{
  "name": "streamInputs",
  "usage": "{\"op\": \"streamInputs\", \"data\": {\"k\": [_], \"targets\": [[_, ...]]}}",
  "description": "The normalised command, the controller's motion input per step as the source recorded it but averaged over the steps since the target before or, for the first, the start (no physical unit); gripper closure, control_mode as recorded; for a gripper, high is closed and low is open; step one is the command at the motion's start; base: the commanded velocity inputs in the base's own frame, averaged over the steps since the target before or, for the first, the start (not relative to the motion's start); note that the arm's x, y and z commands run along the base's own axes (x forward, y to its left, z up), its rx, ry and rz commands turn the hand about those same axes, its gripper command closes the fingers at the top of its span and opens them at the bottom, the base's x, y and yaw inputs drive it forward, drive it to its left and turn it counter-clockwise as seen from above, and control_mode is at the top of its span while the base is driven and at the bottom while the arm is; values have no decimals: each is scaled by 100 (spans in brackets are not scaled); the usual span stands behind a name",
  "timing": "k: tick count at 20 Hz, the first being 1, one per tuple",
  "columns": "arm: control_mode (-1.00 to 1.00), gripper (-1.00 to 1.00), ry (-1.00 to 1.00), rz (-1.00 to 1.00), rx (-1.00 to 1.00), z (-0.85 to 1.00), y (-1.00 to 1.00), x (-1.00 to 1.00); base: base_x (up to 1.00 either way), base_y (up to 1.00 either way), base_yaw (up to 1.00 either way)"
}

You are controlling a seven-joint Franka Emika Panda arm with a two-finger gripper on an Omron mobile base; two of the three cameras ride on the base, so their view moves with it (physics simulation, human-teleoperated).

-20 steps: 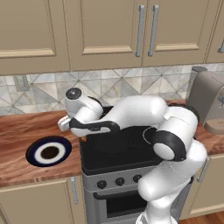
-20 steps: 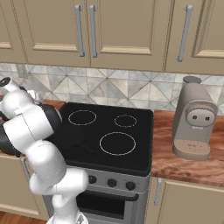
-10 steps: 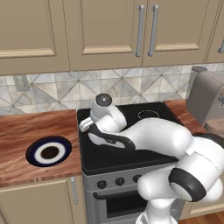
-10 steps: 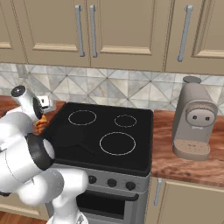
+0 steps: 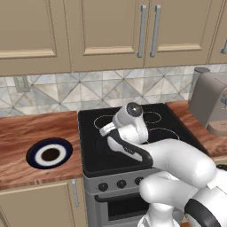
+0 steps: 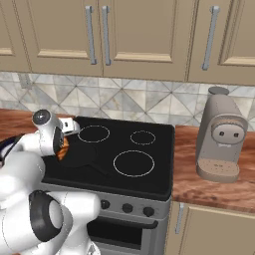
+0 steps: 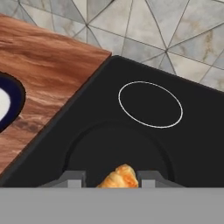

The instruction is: Pick the croissant and place it on the pan. Then turn on the stove to warm the croissant.

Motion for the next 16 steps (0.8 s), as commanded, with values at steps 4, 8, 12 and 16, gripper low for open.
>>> {"op": "streamInputs", "data": {"k": [4, 8, 12, 16], "targets": [[-100, 100, -1, 0, 0, 0, 0, -2, 0, 0, 0], [-100, 100, 0, 0, 0, -9, -1, 15, 0, 0, 0], [-100, 100, 0, 0, 0, -6, -10, 39, 0, 0, 0], [-100, 100, 0, 0, 0, -3, -2, 14, 0, 0, 0]]}}
